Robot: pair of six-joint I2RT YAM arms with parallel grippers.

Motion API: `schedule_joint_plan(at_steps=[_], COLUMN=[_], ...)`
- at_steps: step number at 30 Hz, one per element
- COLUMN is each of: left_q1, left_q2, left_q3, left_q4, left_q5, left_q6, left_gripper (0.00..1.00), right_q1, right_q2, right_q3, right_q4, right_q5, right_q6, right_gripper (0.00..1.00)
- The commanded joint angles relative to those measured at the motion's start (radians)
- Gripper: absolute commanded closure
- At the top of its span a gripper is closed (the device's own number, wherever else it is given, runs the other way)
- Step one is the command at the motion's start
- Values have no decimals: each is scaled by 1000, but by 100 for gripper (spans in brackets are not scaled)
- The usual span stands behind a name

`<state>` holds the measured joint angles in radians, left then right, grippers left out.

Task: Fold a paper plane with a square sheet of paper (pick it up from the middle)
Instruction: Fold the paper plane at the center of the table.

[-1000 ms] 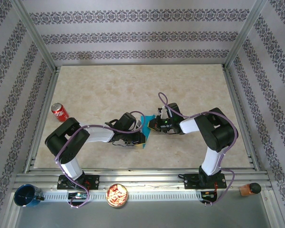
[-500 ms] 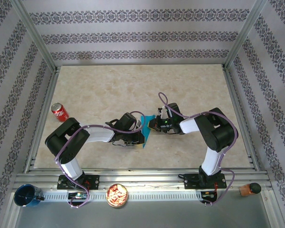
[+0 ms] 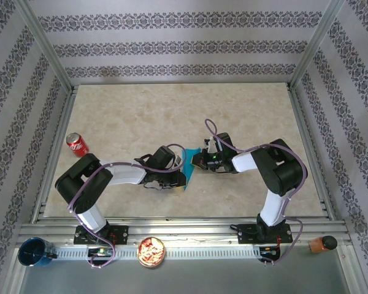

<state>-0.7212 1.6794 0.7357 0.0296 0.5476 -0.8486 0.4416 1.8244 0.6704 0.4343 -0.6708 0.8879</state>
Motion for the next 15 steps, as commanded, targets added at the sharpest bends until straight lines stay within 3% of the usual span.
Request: schedule_joint_plan(at_steps=[1,15], left_q1=[-21,-26], left_q2=[-26,19], left_q3=[-18,-9], left_q4=[-43,-36], left_q5=[-9,16], left_q6=[-4,0], left_gripper=[78,83], right_q1=[26,26], right_q2=[39,43], right_q3=[-14,-19], right_q4=[-22,-14], right_q5=[71,71], right_q6=[-7,0], right_gripper=[94,94])
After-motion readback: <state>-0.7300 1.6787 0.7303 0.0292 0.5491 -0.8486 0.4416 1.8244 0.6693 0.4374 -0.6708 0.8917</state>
